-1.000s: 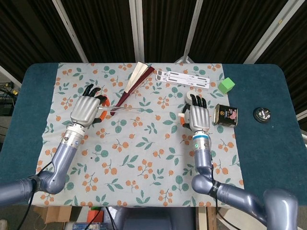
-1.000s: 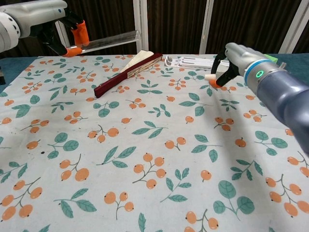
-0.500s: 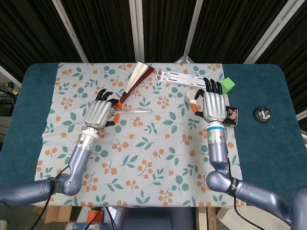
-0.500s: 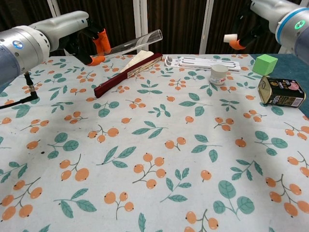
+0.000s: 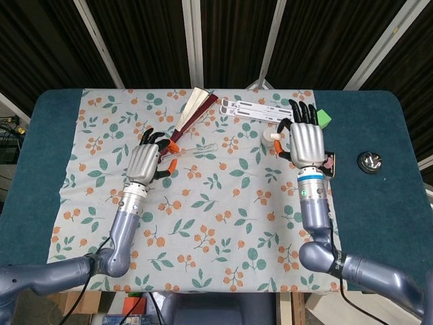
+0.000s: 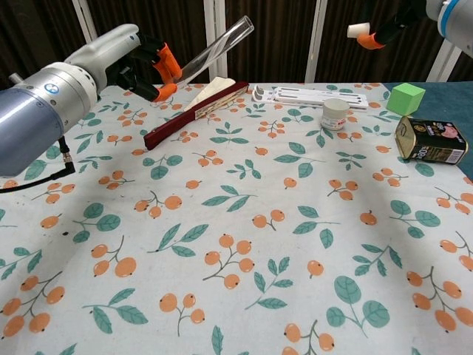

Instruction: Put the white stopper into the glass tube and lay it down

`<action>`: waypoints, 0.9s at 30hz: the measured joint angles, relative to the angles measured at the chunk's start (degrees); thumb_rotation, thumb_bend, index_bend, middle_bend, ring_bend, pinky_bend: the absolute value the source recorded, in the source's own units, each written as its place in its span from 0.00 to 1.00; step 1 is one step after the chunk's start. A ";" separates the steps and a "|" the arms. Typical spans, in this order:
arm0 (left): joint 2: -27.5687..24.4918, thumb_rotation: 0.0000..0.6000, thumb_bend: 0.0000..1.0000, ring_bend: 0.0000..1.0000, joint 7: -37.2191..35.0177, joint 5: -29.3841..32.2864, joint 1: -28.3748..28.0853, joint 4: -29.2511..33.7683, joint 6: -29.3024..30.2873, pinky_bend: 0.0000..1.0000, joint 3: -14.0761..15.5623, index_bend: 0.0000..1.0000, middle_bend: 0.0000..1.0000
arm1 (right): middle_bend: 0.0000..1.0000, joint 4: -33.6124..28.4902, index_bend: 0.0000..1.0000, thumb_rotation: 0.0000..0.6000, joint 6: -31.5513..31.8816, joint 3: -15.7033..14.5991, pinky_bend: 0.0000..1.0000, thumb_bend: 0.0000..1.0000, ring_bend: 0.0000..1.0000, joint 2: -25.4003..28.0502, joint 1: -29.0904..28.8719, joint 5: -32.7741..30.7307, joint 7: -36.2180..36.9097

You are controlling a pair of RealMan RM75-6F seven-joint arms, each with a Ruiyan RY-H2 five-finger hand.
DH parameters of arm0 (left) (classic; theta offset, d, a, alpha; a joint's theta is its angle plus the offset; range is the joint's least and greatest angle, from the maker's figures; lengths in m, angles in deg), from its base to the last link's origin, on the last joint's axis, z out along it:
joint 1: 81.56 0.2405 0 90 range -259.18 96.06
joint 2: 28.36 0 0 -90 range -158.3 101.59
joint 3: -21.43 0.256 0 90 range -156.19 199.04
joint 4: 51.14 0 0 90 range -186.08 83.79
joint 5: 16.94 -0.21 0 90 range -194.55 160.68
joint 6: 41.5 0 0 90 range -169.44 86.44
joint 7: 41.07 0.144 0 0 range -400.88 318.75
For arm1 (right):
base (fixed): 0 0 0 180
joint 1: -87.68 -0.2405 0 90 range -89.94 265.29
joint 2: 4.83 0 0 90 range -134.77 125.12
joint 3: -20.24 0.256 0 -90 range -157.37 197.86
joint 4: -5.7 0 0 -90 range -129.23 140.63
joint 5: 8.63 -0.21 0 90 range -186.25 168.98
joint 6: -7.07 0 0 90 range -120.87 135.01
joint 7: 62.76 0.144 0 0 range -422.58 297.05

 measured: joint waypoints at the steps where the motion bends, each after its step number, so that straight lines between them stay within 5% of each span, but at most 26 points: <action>1: 0.36 1.00 0.60 0.17 -0.08 0.12 -0.10 -0.42 -0.24 0.00 -0.25 0.60 0.64 | 0.11 -0.02 0.62 1.00 0.02 -0.09 0.00 0.47 0.00 0.12 0.06 0.01 0.17; 16: 2.06 1.00 0.60 0.17 0.63 -0.22 -1.52 -1.84 -1.19 0.00 -2.31 0.60 0.65 | 0.11 -1.15 0.63 1.00 0.58 -2.04 0.00 0.48 0.00 1.98 -0.80 4.97 1.91; 27: 2.70 1.00 0.60 0.17 2.95 1.24 -2.52 -2.79 -1.89 0.00 -3.58 0.60 0.65 | 0.12 1.92 0.63 1.00 2.28 -5.13 0.00 0.47 0.00 2.36 -2.33 14.86 1.64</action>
